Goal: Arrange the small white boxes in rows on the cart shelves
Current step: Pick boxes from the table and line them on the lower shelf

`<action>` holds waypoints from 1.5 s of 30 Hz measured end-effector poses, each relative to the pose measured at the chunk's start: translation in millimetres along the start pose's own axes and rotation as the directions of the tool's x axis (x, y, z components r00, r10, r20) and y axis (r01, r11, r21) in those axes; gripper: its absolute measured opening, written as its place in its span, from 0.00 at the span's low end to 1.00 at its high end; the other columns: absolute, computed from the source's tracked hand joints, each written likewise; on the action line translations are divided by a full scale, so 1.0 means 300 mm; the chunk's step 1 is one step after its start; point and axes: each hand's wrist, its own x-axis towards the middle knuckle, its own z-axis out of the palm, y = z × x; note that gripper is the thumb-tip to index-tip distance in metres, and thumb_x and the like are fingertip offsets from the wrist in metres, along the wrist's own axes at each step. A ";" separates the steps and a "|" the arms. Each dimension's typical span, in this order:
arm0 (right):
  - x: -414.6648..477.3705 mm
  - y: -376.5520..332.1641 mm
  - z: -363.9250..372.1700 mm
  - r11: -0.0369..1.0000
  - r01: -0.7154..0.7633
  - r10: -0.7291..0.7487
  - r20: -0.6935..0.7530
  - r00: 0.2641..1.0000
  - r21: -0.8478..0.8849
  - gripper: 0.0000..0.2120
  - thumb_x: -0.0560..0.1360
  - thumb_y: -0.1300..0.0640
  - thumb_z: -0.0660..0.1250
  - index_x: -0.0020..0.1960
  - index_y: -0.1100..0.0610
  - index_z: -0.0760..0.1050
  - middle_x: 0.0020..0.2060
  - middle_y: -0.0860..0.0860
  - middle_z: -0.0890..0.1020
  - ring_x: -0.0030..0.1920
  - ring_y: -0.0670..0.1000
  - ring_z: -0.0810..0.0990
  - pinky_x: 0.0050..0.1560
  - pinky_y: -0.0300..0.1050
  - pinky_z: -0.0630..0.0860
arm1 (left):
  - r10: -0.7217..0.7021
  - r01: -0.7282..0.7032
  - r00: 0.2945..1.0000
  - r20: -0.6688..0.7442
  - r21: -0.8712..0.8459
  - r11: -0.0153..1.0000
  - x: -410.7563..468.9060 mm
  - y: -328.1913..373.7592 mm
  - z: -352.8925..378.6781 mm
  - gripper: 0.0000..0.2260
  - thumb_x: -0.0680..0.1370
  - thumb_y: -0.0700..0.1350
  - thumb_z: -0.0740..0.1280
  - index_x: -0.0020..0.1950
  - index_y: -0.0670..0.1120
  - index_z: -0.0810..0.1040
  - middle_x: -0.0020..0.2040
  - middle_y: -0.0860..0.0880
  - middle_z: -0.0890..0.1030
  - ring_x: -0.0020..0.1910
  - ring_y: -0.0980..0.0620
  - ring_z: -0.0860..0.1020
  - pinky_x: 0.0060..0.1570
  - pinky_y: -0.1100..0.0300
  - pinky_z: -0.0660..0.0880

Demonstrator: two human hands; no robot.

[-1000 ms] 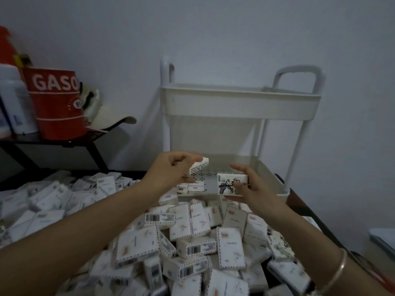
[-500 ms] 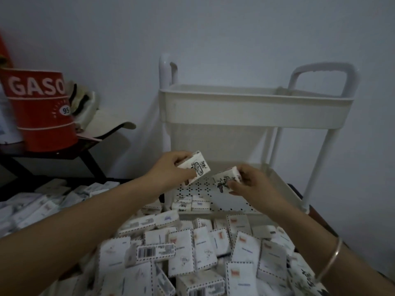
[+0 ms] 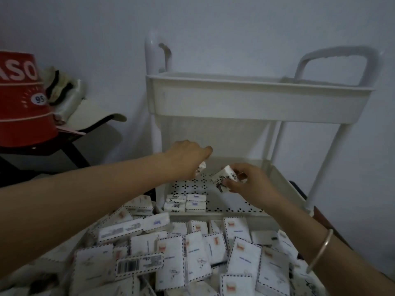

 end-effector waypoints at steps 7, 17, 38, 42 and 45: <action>0.016 0.045 0.036 0.998 -0.018 0.014 -0.064 0.998 -0.066 0.15 0.70 0.52 0.75 0.52 0.47 0.73 0.41 0.39 0.78 0.41 0.36 0.75 0.36 0.26 0.70 | 0.010 -0.044 0.969 0.247 0.135 0.990 0.025 -0.008 0.082 0.11 0.75 0.38 0.67 0.57 0.43 0.75 0.51 0.45 0.79 0.46 0.48 0.77 0.41 0.56 0.73; 0.108 0.037 0.092 0.999 -0.022 0.020 -0.062 0.998 -0.032 0.10 0.72 0.52 0.73 0.51 0.49 0.75 0.41 0.39 0.78 0.36 0.40 0.76 0.35 0.36 0.69 | 0.027 0.040 0.774 0.633 -0.092 0.995 0.058 -0.013 0.090 0.17 0.76 0.43 0.68 0.64 0.42 0.74 0.58 0.44 0.78 0.56 0.45 0.77 0.51 0.54 0.75; 0.239 -0.073 0.265 0.985 0.023 0.033 0.317 0.948 -0.171 0.10 0.73 0.57 0.73 0.52 0.59 0.79 0.49 0.53 0.83 0.46 0.51 0.80 0.49 0.47 0.76 | -0.007 0.031 0.797 0.604 -0.030 0.999 0.046 0.010 0.047 0.13 0.79 0.45 0.68 0.61 0.42 0.77 0.56 0.47 0.79 0.52 0.49 0.76 0.48 0.61 0.68; 0.223 -0.086 0.257 0.998 -0.056 0.060 0.411 0.910 -0.021 0.05 0.74 0.60 0.72 0.41 0.54 0.77 0.36 0.44 0.79 0.33 0.38 0.76 0.37 0.32 0.72 | -0.020 -0.006 0.870 0.493 0.052 0.999 0.029 0.007 0.027 0.08 0.79 0.45 0.66 0.54 0.44 0.79 0.43 0.50 0.77 0.42 0.51 0.74 0.43 0.59 0.70; 0.198 -0.100 0.261 0.997 -0.079 0.072 0.499 0.863 -0.007 0.10 0.77 0.60 0.67 0.37 0.61 0.75 0.30 0.52 0.76 0.27 0.47 0.73 0.32 0.38 0.71 | 0.004 -0.020 0.941 0.337 0.043 0.999 0.009 -0.018 -0.019 0.06 0.78 0.45 0.66 0.42 0.45 0.79 0.35 0.50 0.75 0.36 0.50 0.73 0.39 0.57 0.73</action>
